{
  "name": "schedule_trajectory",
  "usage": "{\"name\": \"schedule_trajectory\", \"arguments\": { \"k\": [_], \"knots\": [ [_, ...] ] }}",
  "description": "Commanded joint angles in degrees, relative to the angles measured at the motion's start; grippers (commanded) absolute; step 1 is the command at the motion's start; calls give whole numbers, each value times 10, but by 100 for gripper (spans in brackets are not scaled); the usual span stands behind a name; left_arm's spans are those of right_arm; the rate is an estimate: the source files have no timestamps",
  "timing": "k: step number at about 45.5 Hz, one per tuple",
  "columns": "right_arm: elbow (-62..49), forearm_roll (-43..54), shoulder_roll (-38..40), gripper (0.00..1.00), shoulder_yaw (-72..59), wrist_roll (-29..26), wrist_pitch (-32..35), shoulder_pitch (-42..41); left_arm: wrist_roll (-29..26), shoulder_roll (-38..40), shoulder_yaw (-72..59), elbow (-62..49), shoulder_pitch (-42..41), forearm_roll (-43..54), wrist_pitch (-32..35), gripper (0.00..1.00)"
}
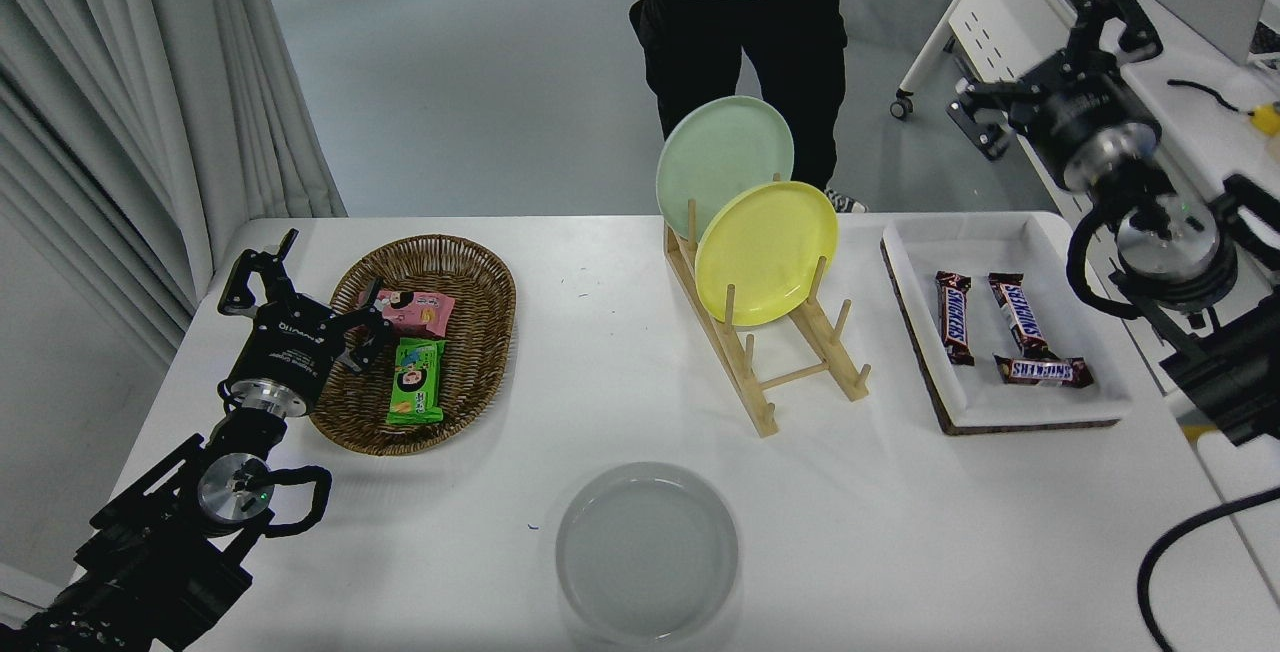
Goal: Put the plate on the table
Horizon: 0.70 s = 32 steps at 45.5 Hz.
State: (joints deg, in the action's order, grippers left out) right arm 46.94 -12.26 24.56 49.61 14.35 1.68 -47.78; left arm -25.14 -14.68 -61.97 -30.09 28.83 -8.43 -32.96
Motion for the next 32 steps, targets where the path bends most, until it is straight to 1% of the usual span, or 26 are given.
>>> {"name": "schedule_trajectory", "arguments": {
  "k": [1, 5, 8, 16, 21, 32],
  "knots": [
    [-92, 70, -43, 100, 58, 24, 33, 52, 0, 0, 0, 0, 0, 0, 0, 100],
    [-120, 115, -49, 100, 58, 24, 44, 59, 0, 0, 0, -1, 0, -1, 0, 100],
    [-123, 132, -49, 100, 58, 24, 58, 72, 0, 0, 0, -1, 0, 0, 0, 100],
    [-130, 133, -50, 100, 52, 24, 106, 88, 0, 0, 0, 0, 0, 0, 0, 100],
    [-153, 132, -52, 100, 51, 24, 126, 95, 0, 0, 0, -1, 0, 0, 0, 100],
    [-251, 129, -106, 100, 49, 16, 183, 81, 0, 0, -1, -1, 0, -1, 0, 100]
  ]
}}
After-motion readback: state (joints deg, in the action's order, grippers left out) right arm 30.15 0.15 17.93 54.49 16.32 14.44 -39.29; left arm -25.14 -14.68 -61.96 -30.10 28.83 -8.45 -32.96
